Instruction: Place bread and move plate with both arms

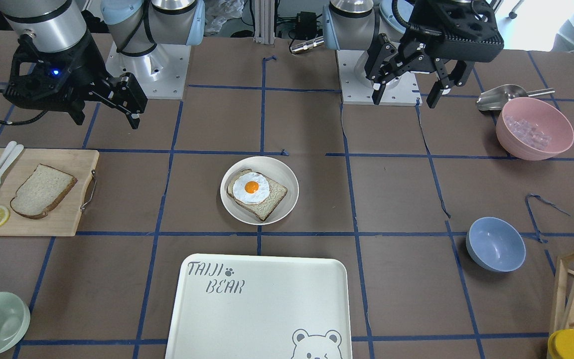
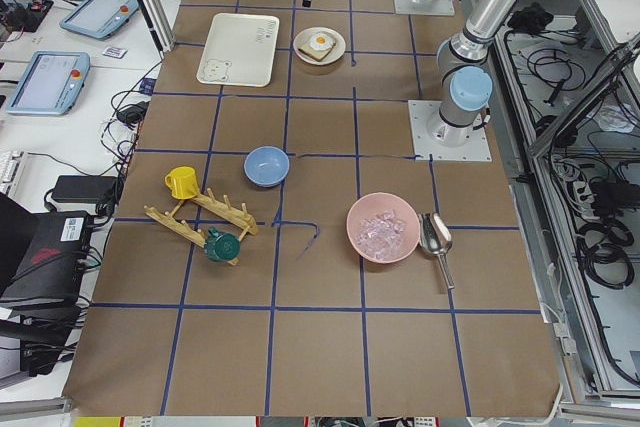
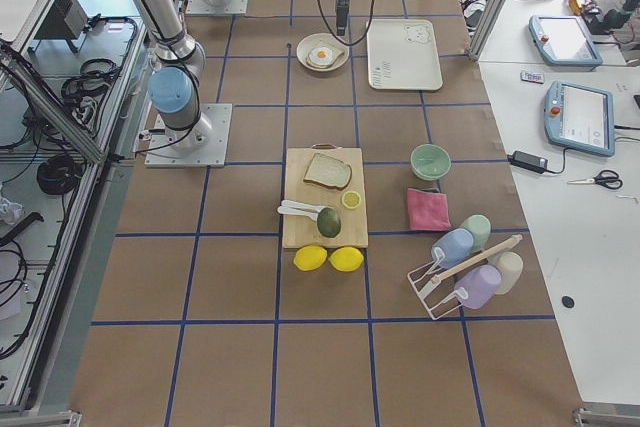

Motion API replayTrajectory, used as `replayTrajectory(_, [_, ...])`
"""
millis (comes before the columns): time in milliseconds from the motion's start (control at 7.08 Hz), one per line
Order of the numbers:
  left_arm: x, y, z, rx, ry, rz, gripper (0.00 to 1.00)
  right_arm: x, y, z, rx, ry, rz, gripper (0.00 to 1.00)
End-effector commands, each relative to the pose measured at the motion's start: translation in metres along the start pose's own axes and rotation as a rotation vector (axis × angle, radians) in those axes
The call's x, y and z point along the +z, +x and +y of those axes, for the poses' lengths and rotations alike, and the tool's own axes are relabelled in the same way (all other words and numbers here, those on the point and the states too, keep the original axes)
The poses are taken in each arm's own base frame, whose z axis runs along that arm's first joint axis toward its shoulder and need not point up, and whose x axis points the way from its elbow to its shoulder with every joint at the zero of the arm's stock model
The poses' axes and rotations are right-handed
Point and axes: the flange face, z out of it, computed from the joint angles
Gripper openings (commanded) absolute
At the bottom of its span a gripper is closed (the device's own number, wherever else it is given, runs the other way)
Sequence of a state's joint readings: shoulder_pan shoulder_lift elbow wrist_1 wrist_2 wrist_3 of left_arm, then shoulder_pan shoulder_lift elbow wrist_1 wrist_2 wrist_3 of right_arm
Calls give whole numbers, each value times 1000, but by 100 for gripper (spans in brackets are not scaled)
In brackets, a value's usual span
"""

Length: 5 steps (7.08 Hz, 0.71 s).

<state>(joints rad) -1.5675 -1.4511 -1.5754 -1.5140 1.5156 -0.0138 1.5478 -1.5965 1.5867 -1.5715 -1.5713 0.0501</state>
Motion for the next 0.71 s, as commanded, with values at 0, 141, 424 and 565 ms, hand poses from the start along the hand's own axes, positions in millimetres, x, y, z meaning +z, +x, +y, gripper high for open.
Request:
replayTrajectory(0, [0, -1, 0, -1, 0, 0, 100, 9, 8, -7, 16, -12, 9, 100])
replayTrajectory(141, [0, 0, 0, 0, 0, 0, 100, 17, 9, -12, 14, -26, 25, 100])
replayTrajectory(424, [0, -1, 0, -1, 0, 0, 100, 40, 13, -18, 3, -69, 65, 100])
replayTrajectory(565, [-1, -1, 0, -1, 2, 0, 100, 66, 21, -24, 3, -114, 110, 100])
